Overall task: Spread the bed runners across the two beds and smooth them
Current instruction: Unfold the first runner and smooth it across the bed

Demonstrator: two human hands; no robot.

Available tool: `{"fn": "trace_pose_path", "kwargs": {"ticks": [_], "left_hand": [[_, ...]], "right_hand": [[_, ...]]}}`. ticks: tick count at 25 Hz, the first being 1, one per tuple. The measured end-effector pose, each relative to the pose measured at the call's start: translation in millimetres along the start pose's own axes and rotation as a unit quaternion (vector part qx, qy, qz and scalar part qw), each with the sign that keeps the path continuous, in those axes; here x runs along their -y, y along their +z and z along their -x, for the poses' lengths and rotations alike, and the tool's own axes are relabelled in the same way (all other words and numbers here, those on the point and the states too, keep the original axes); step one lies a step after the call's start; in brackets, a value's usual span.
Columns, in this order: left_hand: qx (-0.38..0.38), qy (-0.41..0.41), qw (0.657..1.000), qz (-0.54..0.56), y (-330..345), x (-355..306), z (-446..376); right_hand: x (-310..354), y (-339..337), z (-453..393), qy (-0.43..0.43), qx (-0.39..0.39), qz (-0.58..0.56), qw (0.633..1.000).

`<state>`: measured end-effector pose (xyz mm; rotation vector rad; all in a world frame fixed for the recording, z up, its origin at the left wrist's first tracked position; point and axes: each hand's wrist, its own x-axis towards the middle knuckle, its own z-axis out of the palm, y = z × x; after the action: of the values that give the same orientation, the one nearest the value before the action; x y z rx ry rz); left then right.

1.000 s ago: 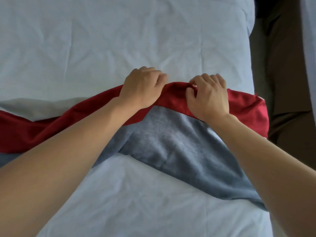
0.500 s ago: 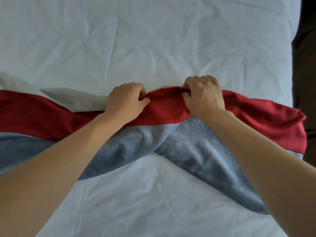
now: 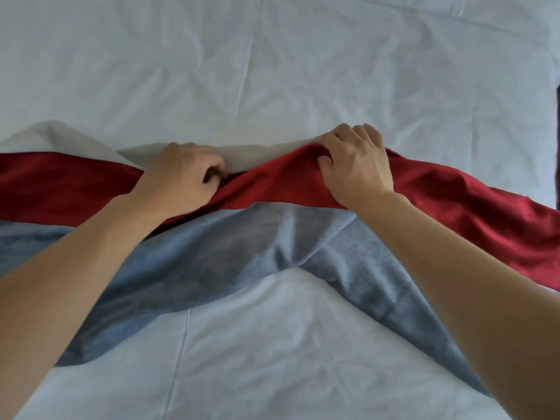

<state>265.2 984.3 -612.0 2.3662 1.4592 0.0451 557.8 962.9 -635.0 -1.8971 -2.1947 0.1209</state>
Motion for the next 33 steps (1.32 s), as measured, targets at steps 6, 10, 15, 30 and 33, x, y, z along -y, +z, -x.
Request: {"fn": "trace_pose_path", "kwargs": {"ticks": [6, 10, 15, 30, 33], "left_hand": [[0.031, 0.042, 0.998, -0.033, -4, 50, 33], [-0.015, 0.043, 0.998, -0.041, -3, 70, 37], [-0.017, 0.040, 0.997, -0.060, -19, 100, 30], [0.194, 0.091, 0.970, -0.118, -40, 138, 20], [0.139, 0.104, 0.980, -0.100, -34, 140, 31]], "right_hand": [[75, 23, -17, 0.011, -0.035, -0.028, 0.999], [89, 26, -14, -0.008, 0.051, 0.010, 0.999], [95, 29, -10, -0.007, 0.069, 0.057, 0.996], [158, 58, -28, -0.122, 0.010, -0.016, 0.992], [173, 74, -23, -0.160, -0.007, -0.012, 0.987]]}}
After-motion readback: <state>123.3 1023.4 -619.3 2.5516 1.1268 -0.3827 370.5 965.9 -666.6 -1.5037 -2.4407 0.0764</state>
